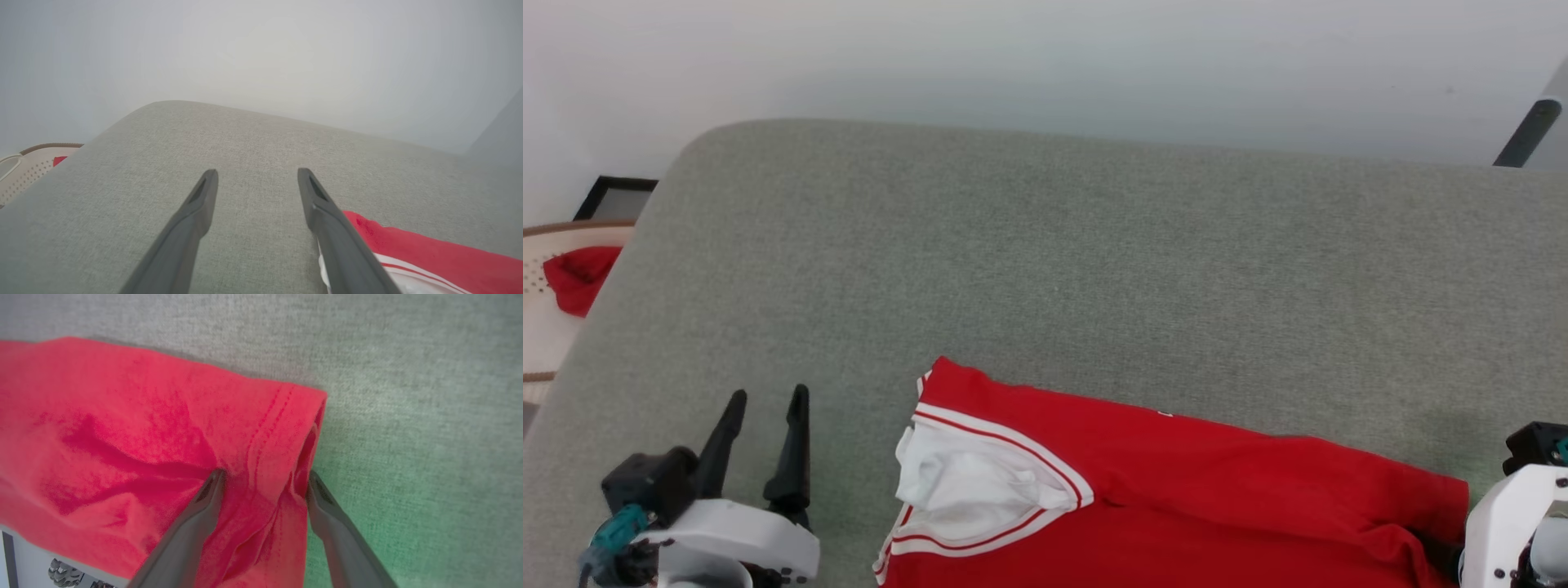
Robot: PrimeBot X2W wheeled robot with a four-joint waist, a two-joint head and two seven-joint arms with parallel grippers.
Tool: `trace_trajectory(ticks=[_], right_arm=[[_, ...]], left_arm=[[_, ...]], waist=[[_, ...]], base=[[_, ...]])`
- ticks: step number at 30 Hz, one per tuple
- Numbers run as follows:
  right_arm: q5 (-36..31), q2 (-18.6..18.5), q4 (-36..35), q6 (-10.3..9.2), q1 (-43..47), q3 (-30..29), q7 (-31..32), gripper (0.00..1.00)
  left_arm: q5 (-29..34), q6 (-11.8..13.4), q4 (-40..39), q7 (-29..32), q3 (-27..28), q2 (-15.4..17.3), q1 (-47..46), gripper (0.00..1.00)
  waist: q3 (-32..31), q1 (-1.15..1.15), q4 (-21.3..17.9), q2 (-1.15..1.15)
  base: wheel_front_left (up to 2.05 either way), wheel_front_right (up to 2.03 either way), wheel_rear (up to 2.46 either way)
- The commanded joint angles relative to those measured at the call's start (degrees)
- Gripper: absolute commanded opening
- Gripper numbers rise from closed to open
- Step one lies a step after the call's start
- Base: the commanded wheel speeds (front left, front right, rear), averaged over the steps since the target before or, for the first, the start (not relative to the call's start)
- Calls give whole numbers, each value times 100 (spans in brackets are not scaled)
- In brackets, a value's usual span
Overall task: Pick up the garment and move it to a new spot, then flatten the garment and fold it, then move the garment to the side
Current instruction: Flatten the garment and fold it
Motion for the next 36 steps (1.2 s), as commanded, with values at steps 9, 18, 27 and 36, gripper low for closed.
trace_trajectory(ticks=[9,18,27,36], right_arm=[[208,220,1038,3,-332,652,112,0],[416,-149,1142,-1,-547,794,57,0],[400,-732,1224,-23,-783,655,-107,0],[313,-1372,1555,-3,-1009,386,-148,0]], left_arm=[[553,-409,167,-1,576,-488,109,100],[870,-641,221,0,981,-761,164,100],[1090,-756,248,0,1274,-937,327,100],[1196,-854,268,0,1422,-1015,481,100]], waist=[[160,0,192,0],[115,0,162,0],[-87,0,23,0],[-287,0,-135,0]], base=[[0,0,0],[0,0,0],[0,0,0],[0,0,0]])
